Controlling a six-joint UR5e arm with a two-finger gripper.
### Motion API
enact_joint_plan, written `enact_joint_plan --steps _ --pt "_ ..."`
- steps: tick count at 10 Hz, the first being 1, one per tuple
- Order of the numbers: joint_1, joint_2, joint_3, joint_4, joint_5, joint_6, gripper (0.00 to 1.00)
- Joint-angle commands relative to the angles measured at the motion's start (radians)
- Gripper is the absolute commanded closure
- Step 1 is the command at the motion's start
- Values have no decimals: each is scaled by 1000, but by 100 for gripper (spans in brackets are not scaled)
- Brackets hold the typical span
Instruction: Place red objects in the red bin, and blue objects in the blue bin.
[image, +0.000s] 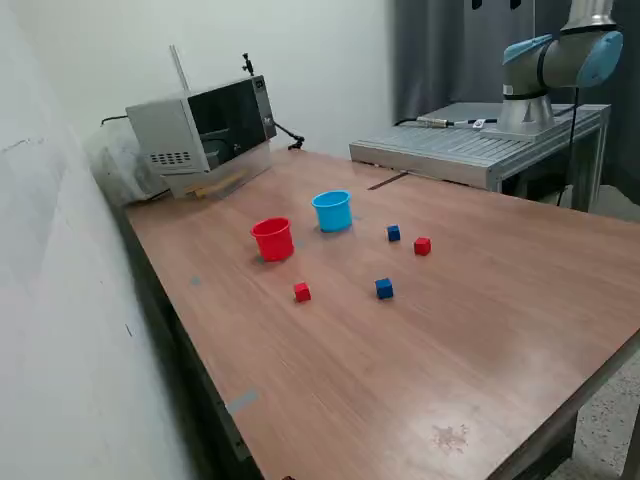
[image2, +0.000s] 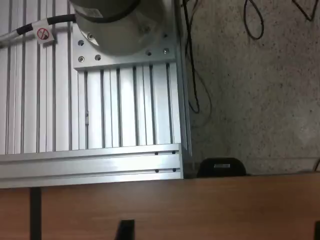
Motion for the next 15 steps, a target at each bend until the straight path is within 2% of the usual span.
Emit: enact_joint_plan --steps 1,10,12,13,14,15 --pt "0 0 0 0 0 0 0" --pt "1 0 0 0 2 -12 0" --pt "14 44 -61 -11 14 3 0" --pt "21 64 -84 -126 15 3 0" --pt "24 92 -110 -296 15 3 0" --pt "25 127 -130 -419 37 8 0"
